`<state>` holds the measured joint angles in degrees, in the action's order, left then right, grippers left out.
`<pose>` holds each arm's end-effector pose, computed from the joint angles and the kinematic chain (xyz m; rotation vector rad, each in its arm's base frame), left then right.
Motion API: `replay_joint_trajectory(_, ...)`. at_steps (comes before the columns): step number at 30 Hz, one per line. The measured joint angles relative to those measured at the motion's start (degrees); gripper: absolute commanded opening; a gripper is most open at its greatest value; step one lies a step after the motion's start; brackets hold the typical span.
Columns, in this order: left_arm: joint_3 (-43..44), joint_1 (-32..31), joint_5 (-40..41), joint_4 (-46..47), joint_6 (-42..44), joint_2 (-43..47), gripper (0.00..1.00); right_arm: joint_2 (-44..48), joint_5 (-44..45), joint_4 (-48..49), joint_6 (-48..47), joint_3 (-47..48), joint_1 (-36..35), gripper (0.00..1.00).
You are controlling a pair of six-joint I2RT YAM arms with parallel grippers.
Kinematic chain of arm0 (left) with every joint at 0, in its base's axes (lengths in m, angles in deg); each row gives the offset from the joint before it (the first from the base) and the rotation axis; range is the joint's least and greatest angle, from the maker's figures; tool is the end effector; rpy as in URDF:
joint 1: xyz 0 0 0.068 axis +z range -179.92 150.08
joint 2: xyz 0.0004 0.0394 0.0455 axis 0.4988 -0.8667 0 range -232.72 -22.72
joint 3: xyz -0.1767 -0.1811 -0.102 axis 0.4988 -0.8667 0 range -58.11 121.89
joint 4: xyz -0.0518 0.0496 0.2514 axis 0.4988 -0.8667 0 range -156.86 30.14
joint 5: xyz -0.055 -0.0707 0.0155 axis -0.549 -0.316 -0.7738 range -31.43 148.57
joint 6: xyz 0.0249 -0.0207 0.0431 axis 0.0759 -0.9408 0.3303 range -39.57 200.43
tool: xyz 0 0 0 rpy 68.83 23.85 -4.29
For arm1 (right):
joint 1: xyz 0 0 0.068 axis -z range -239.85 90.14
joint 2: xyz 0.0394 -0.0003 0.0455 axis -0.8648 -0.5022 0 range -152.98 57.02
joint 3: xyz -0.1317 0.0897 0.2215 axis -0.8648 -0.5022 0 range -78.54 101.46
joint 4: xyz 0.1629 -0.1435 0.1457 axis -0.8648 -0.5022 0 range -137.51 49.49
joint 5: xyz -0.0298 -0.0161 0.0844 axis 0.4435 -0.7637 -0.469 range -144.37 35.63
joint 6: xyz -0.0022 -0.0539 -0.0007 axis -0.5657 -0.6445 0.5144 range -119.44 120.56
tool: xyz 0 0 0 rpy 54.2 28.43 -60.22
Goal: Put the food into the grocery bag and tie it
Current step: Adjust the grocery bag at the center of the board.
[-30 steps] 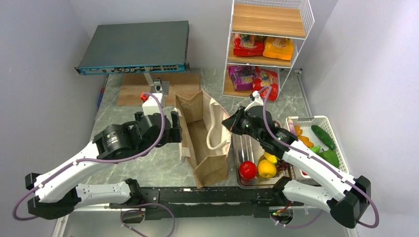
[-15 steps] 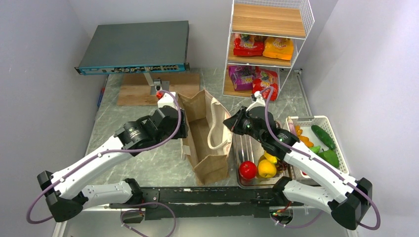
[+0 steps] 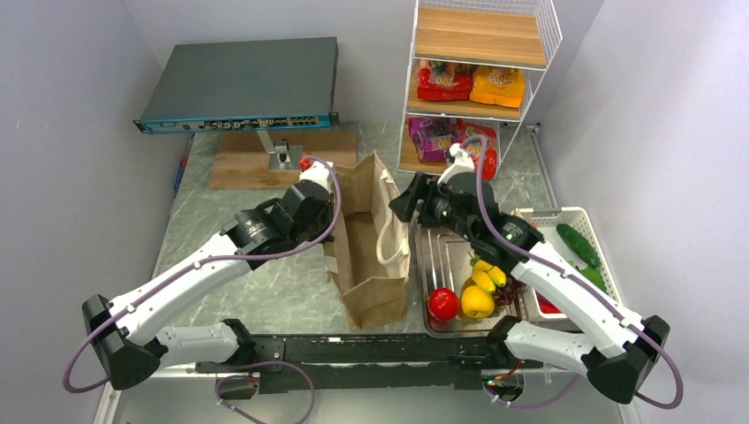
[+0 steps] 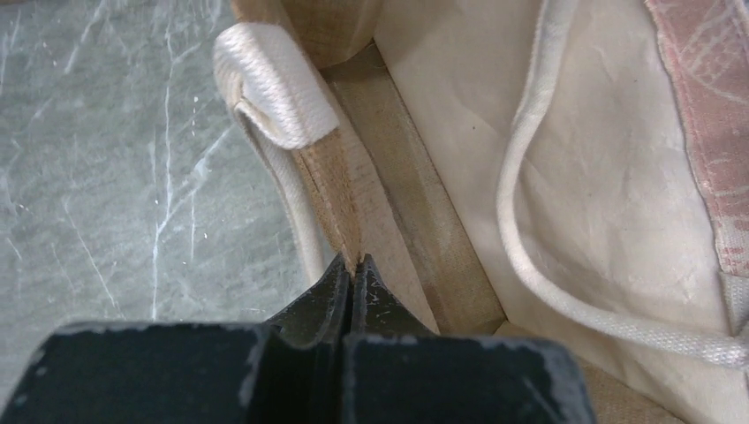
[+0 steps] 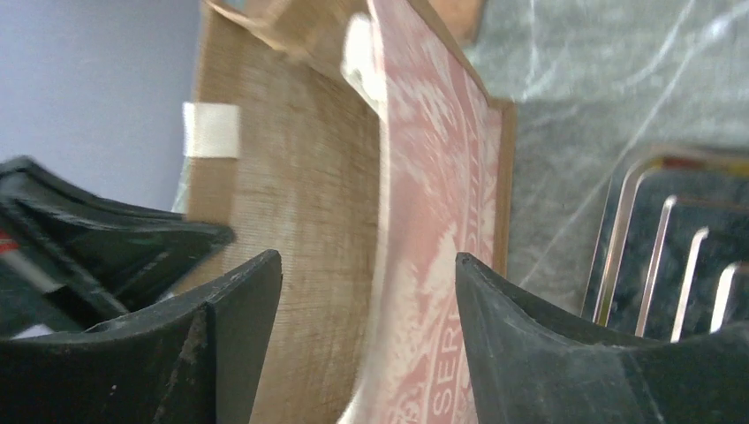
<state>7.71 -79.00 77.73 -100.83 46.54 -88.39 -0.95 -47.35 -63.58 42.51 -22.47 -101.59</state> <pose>0.1645 -0.1717 0.3443 0.1256 2.2633 -0.3995 0.1716 0.1472 0.3430 0.0859 2.0960 0.7955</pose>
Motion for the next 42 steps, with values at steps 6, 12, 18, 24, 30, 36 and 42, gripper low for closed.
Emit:
replay_joint_trajectory(6, 1.7, 1.0, -2.4, 0.6, 4.5, -1.2, 0.00, -4.0, -0.1, -6.9, -6.1, 15.4, 0.0, 0.75)
replay_joint_trajectory(12, 1.8, 1.3, -4.9, 2.3, 6.6, -1.3, 0.00, -9.8, -1.2, -12.0, -8.0, 26.4, -1.2, 0.73)
replay_joint_trajectory(18, 5.3, 1.3, -6.0, 2.1, 8.3, -1.4, 0.00, -16.0, -1.7, -13.6, -7.9, 28.4, -4.1, 0.73)
replay_joint_trajectory(24, 7.7, 1.3, -6.4, 3.4, 9.4, -0.9, 0.00, -19.2, 0.9, -14.6, -7.9, 27.5, -4.4, 0.73)
replay_joint_trajectory(30, 7.6, 1.3, -7.9, 3.8, 9.4, -0.8, 0.00, -19.2, 6.0, -14.5, -7.7, 22.5, -4.0, 0.72)
replay_joint_trajectory(36, 5.8, 1.3, -11.0, 6.8, 9.5, 0.7, 0.00, -21.5, 6.2, -11.7, -7.9, 17.6, -2.9, 0.72)
replay_joint_trajectory(42, 4.2, 1.3, -13.2, 8.8, 10.9, 2.4, 0.00, -24.5, 5.9, -8.2, -7.9, 16.9, -2.0, 0.71)
